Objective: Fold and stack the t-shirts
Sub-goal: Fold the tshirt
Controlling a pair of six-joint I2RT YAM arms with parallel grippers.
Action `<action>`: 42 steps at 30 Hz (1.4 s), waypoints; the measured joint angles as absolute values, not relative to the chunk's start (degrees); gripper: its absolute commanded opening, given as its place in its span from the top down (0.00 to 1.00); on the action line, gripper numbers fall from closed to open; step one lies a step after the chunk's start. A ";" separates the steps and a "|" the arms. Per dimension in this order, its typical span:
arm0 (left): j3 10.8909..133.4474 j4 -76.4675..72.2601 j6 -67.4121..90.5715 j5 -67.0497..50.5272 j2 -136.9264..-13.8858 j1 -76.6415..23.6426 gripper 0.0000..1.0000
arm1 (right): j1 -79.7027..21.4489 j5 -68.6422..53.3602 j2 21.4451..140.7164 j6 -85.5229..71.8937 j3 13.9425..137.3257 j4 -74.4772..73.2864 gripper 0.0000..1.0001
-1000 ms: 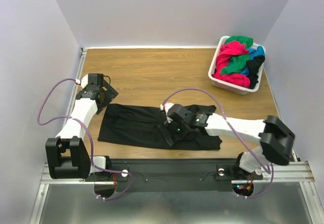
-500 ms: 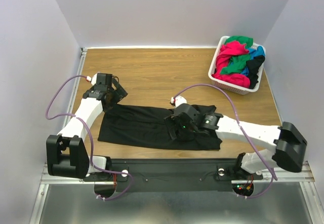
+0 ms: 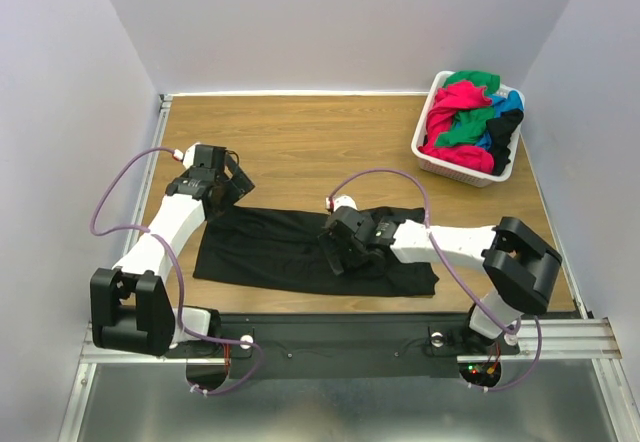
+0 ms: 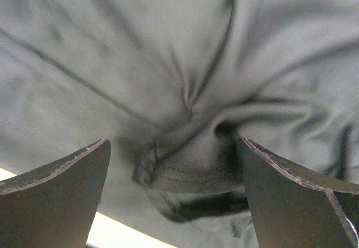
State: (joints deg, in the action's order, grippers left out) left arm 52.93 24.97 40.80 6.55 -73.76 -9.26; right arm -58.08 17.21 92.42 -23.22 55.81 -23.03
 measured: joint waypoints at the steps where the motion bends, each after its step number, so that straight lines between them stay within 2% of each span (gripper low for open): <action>1: 52.93 25.10 40.80 6.81 -73.49 -9.26 0.01 | -58.08 16.32 92.20 -23.73 54.78 -23.22 0.00; 9: 52.93 25.41 40.80 7.73 -73.43 -9.26 0.01 | -58.11 -0.75 79.75 -31.09 50.85 -24.49 0.00; 13: 52.93 25.43 40.80 7.77 -74.11 -9.26 0.01 | -58.13 -3.29 70.96 -34.02 49.80 -23.51 0.00; 17: 52.93 25.43 40.80 7.49 -75.22 -9.28 0.01 | -58.13 -1.54 68.25 -35.66 48.88 -23.57 0.00; 26: 52.93 25.58 40.80 7.22 -75.33 -9.28 0.01 | -57.39 6.90 74.54 -38.44 48.95 -25.61 0.00; 35: 47.11 23.09 41.01 3.97 -74.19 -14.66 0.01 | -44.45 12.62 77.25 -43.77 46.00 -28.51 0.00; 42: 44.60 18.13 41.39 1.26 -83.31 -17.19 0.01 | -41.41 14.33 85.08 -43.33 46.04 -28.62 0.00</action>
State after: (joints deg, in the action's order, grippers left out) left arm 44.60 18.13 41.39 1.26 -83.31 -17.19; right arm -41.41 14.33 85.08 -43.33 46.04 -28.62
